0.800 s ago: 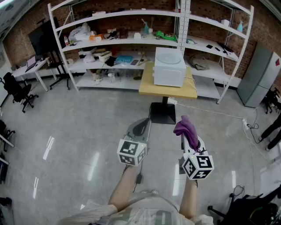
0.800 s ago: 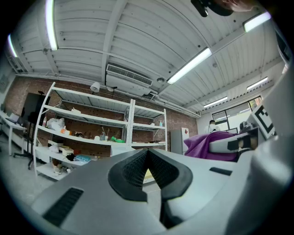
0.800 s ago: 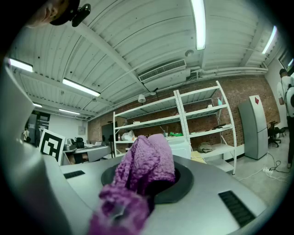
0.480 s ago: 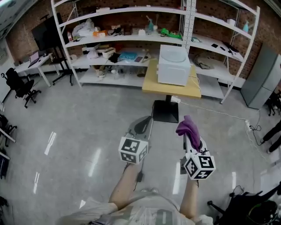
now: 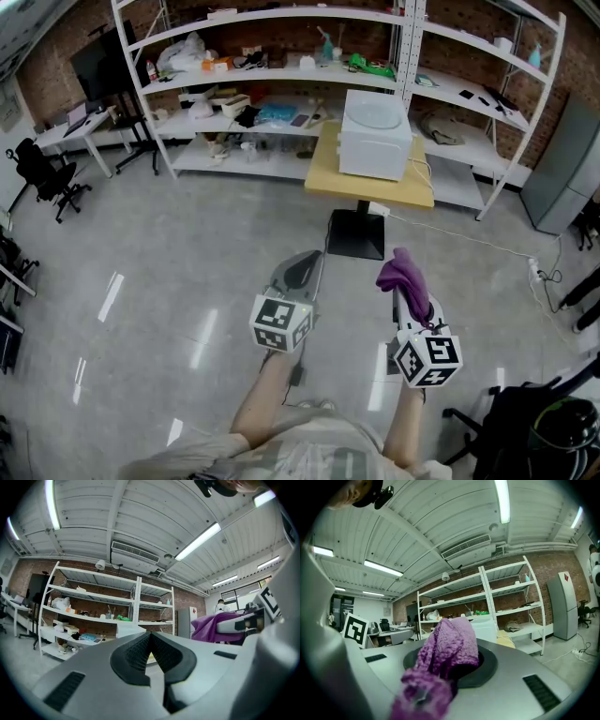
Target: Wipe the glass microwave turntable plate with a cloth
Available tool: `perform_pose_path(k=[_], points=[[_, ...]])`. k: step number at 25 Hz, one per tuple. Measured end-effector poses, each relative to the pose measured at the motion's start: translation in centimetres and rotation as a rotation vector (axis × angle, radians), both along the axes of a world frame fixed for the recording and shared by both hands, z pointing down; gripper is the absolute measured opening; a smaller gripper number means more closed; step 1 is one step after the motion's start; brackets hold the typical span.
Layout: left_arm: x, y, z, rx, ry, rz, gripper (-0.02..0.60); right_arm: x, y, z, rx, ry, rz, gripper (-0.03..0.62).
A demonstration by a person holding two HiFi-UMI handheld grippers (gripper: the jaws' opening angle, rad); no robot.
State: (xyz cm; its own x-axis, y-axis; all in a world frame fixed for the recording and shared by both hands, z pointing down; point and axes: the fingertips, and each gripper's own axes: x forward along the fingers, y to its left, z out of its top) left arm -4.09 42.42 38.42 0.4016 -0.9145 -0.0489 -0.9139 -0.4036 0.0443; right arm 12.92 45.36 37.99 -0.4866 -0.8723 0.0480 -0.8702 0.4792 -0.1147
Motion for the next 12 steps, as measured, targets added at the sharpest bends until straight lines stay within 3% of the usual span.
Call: perform_pose_path(k=[7,12], points=[[1.2,-1.3,2.3,-0.042,0.004,-0.021,0.003,2.1,-1.2,2.7,-0.061,-0.05,-0.045,0.055],[0.5,-4.9,3.0,-0.053,0.01,-0.05,0.003,2.7,-4.8,4.4,-0.092,-0.075,-0.036,0.055]])
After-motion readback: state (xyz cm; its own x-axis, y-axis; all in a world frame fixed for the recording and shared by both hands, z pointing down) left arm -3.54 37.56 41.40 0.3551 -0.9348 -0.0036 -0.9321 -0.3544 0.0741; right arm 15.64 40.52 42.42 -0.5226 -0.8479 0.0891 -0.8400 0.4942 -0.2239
